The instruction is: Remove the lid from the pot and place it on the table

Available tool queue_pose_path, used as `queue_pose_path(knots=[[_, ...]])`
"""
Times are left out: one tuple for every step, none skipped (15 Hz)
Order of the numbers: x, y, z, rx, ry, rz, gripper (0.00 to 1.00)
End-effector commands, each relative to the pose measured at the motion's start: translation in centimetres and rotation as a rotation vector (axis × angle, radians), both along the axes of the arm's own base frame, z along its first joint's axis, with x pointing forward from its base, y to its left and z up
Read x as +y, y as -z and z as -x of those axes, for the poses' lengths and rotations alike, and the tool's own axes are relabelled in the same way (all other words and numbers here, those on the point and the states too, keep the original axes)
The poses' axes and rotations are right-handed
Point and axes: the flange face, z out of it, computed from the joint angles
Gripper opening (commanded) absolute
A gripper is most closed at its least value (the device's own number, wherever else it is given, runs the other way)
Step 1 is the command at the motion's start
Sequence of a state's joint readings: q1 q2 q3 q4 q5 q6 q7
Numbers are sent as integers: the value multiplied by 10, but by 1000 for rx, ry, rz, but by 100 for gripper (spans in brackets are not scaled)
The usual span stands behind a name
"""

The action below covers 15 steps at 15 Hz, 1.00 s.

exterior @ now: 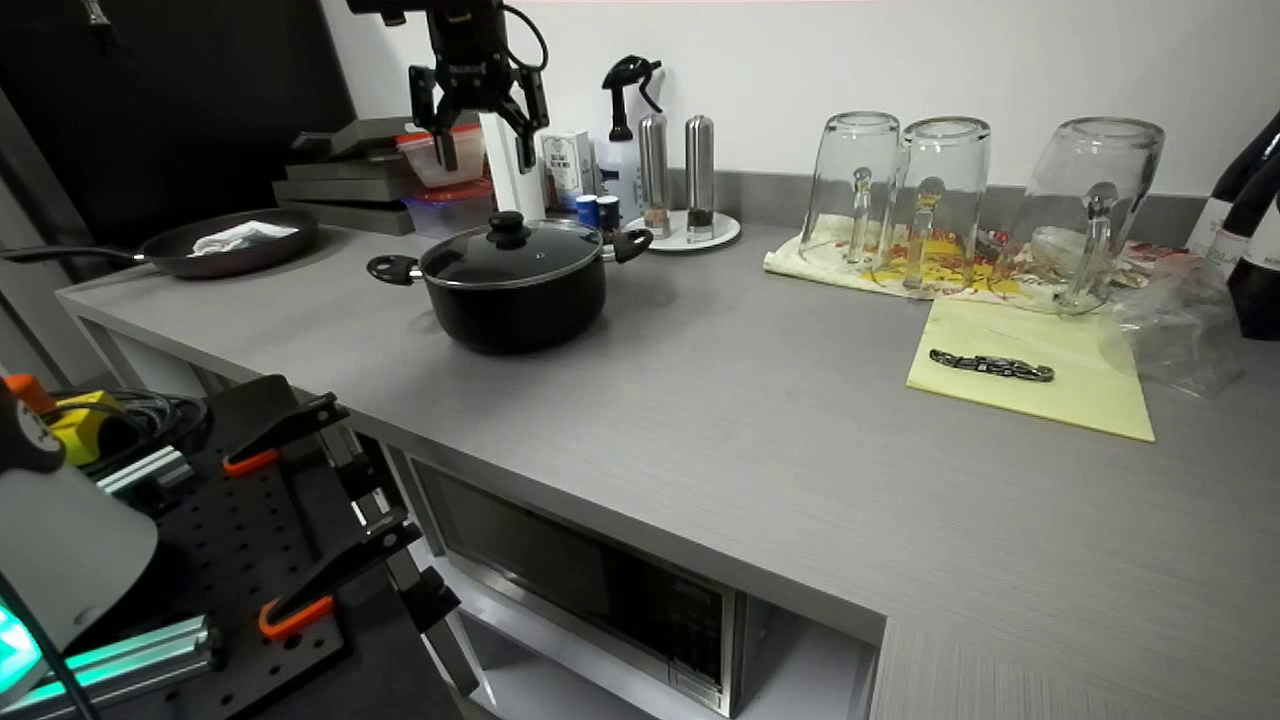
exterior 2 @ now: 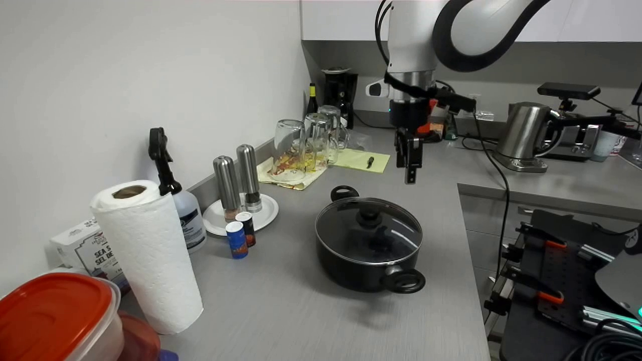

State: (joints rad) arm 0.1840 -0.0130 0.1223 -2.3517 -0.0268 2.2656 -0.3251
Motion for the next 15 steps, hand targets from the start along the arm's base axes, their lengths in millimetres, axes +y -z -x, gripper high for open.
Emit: queue_pose_path(knots=[[24, 25, -20, -11, -63, -40, 100], [30, 32, -23, -11, -77, -47, 100], [36, 37, -26, -17, -90, -50, 100], [41, 42, -30, -18, -100, -55, 100], [47, 47, -33, -15, -109, -62, 100], [51, 51, -36, -13, -118, -66, 100], [55, 56, -38, -9, -124, -69, 100], [58, 60, -40, -4, -129, -72, 100], [61, 65, -42, 3, -133, -75, 100], [64, 68, -44, 10, -135, -77, 100], [66, 72, -45, 15, -139, -79, 100], [67, 75, -46, 20, -142, -81, 100], [68, 77, -47, 23, -144, -82, 100], [68, 78, -48, 27, -146, -85, 91], [68, 79, -48, 28, -149, -86, 72]])
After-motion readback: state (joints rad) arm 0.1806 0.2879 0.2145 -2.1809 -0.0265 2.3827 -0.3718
